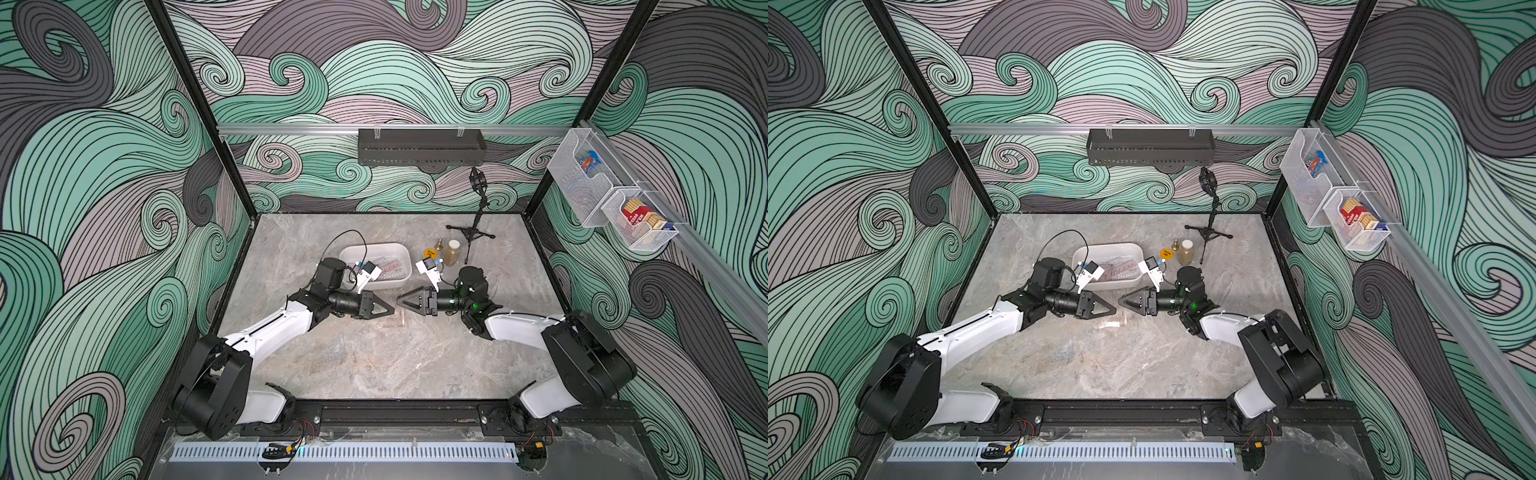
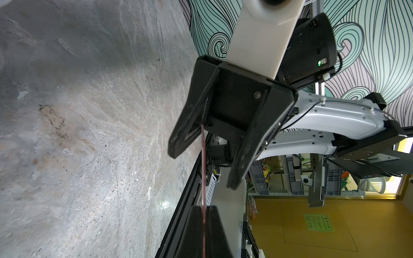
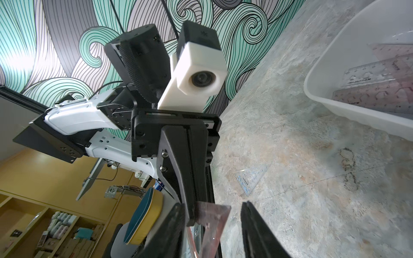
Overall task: Put the scattered rulers into the storage box
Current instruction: Pick up the ruler from the center of the board, then place the ruler in the storage box.
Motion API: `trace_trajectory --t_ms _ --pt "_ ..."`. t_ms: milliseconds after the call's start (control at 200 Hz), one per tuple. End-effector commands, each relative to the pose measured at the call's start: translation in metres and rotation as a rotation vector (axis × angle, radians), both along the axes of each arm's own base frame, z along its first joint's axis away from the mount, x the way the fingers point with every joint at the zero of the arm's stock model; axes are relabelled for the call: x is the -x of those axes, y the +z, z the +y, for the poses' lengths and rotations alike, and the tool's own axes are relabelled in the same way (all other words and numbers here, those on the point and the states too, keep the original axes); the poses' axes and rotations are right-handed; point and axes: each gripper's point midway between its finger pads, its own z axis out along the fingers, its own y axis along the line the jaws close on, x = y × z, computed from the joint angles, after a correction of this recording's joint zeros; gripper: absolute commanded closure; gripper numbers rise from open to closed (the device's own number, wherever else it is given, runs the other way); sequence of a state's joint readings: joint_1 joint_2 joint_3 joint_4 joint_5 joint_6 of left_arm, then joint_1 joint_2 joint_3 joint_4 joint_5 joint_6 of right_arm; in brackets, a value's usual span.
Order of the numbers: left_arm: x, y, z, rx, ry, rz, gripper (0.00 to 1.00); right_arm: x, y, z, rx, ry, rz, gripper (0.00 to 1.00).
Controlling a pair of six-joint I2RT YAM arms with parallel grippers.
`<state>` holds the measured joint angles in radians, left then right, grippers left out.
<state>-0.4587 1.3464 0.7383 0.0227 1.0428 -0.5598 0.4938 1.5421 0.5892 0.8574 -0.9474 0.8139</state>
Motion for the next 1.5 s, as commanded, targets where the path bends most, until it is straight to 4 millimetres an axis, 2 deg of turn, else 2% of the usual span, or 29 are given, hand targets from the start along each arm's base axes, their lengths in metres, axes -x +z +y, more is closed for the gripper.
trace_trajectory --t_ms 0,210,295,315,365,395,425,465,570,685,841,931,1046,1161,1496 --pt "0.003 0.007 0.001 0.022 -0.025 -0.02 1.0 0.004 0.018 0.003 -0.054 0.051 -0.024 0.65" --pt "-0.002 0.007 0.001 0.019 -0.015 -0.022 1.0 0.009 0.024 0.001 -0.085 0.063 -0.007 0.97" --pt "-0.006 0.007 0.002 0.006 0.005 -0.024 0.99 0.009 0.024 0.0 -0.087 0.057 -0.003 1.0" --pt "-0.008 0.007 0.004 -0.003 0.02 -0.028 0.89 0.006 0.022 -0.001 -0.081 0.044 -0.004 1.0" --pt "-0.017 0.007 0.01 -0.028 0.071 -0.045 0.49 -0.004 0.012 -0.007 -0.058 -0.006 0.003 1.0" --pt "-0.025 0.008 0.016 -0.047 0.108 -0.061 0.32 -0.01 0.008 -0.01 -0.051 -0.036 0.001 1.0" --pt "-0.034 0.009 0.024 -0.072 0.154 -0.081 0.21 -0.019 0.004 -0.012 -0.038 -0.065 -0.006 1.0" --pt "-0.046 0.011 0.033 -0.109 0.21 -0.11 0.16 -0.034 -0.003 -0.014 -0.009 -0.106 -0.018 1.0" --pt "-0.077 0.016 0.061 -0.208 0.355 -0.166 0.14 -0.081 -0.014 -0.014 0.082 -0.2 -0.107 1.0" --pt "-0.097 0.012 0.085 -0.314 0.483 -0.183 0.14 -0.137 -0.017 -0.003 0.175 -0.24 -0.229 1.0" --pt "-0.102 0.003 0.1 -0.357 0.542 -0.187 0.14 -0.205 -0.015 0.014 0.246 -0.239 -0.391 1.0" --pt "-0.1 -0.005 0.101 -0.369 0.54 -0.171 0.14 -0.229 -0.018 0.025 0.226 -0.216 -0.417 1.0" --pt "-0.101 -0.013 0.104 -0.388 0.542 -0.161 0.14 -0.24 -0.033 0.04 0.22 -0.156 -0.408 1.0" --pt "-0.102 -0.019 0.106 -0.406 0.551 -0.153 0.14 -0.234 -0.053 0.052 0.252 -0.109 -0.397 1.0" --pt "-0.103 -0.031 0.108 -0.416 0.552 -0.131 0.14 -0.216 -0.084 0.056 0.266 -0.047 -0.335 0.96"
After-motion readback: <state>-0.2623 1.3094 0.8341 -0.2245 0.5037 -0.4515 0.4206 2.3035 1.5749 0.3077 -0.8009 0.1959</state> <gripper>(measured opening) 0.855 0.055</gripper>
